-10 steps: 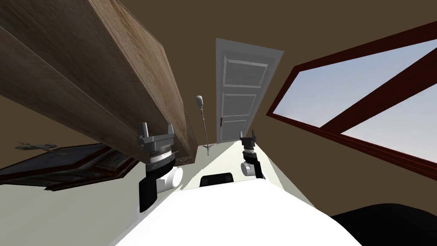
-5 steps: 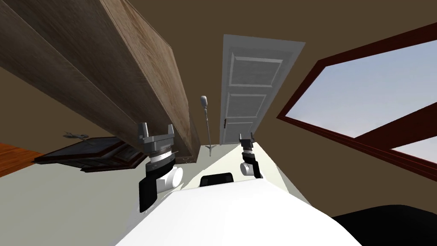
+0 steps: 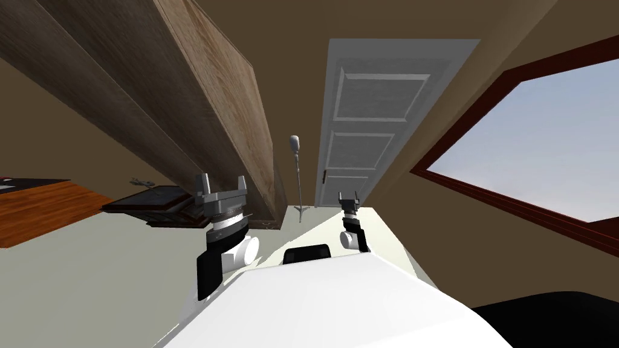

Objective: Pull the door open

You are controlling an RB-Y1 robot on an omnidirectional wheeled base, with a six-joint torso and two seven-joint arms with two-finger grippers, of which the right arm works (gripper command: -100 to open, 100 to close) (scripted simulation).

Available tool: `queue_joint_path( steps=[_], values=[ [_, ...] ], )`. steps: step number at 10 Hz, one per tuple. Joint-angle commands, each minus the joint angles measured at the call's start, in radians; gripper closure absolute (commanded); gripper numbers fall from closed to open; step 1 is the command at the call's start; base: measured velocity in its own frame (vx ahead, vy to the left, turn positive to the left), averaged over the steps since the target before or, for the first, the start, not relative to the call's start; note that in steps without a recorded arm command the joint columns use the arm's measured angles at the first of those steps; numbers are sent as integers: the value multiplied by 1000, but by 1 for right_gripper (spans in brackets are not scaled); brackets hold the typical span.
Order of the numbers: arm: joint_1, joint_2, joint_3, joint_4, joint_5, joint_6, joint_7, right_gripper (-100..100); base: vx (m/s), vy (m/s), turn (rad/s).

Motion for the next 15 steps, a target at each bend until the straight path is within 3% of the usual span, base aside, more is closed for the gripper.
queue_joint_path(
  steps=[1,6,7,15],
  values=[
    [-12,-3,0,35,-27,-4,-24,-100,50,-20,126],
    [-52,-20,5,180,-137,-32,-131,-100,86,-44,199],
    [-52,-20,5,180,-137,-32,-131,-100,55,-32,60],
    [-113,-41,11,396,-301,-74,-291,-100,74,-51,182]
  ],
)
